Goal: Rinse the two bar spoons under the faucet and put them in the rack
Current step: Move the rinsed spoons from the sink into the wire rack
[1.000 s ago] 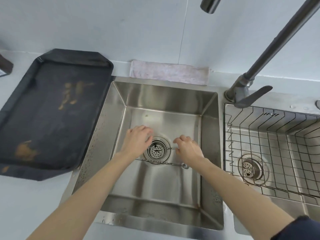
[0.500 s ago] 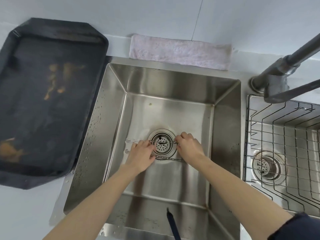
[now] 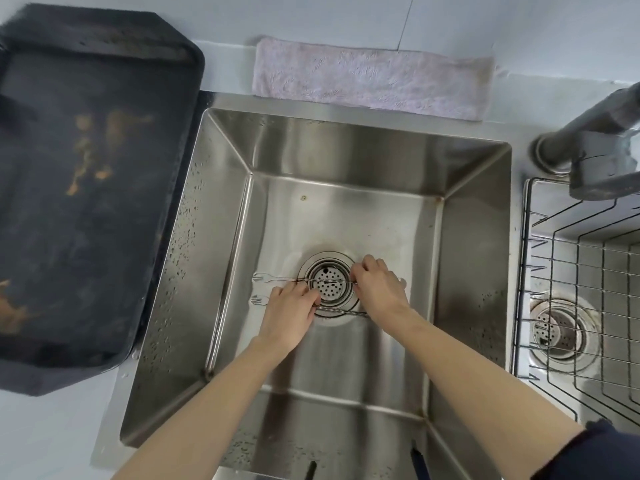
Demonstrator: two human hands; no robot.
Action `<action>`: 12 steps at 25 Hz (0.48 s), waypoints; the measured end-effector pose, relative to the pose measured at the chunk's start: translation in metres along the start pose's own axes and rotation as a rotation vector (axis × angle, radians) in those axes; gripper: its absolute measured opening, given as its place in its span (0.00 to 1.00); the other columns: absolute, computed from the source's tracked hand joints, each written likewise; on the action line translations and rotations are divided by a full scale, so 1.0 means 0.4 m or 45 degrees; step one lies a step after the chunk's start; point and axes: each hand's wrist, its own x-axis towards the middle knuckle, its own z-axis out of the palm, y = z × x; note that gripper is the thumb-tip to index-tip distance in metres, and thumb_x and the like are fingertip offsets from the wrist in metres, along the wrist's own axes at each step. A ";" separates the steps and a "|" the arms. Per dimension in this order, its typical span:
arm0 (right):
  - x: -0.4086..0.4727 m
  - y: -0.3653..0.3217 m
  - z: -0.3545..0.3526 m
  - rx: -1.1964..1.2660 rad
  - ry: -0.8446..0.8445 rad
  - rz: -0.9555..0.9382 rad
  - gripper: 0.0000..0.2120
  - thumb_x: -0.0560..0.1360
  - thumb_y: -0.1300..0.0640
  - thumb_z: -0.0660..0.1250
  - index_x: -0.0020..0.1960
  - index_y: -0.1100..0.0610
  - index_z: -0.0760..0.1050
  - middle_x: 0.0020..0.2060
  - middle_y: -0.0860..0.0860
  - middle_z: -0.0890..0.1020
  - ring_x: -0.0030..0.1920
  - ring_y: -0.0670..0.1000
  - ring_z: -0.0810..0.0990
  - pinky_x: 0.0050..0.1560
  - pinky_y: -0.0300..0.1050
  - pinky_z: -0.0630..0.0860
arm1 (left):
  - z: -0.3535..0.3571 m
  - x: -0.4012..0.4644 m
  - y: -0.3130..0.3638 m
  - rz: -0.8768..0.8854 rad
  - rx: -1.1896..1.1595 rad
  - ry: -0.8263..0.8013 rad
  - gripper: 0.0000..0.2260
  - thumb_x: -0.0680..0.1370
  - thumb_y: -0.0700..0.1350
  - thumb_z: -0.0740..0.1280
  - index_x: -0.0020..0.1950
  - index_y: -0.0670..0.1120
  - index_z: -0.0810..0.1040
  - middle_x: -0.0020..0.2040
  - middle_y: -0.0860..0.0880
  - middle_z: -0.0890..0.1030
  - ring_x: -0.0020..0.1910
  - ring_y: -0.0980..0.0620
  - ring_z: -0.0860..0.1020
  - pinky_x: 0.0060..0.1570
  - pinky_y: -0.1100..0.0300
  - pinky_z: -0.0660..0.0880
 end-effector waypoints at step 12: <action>-0.087 0.011 -0.067 -0.079 0.055 -0.023 0.23 0.70 0.76 0.58 0.62 0.61 0.66 0.62 0.57 0.70 0.65 0.56 0.66 0.46 0.52 0.73 | -0.059 -0.022 0.015 0.035 -0.065 0.146 0.10 0.78 0.41 0.56 0.54 0.46 0.75 0.56 0.48 0.78 0.59 0.46 0.73 0.57 0.55 0.61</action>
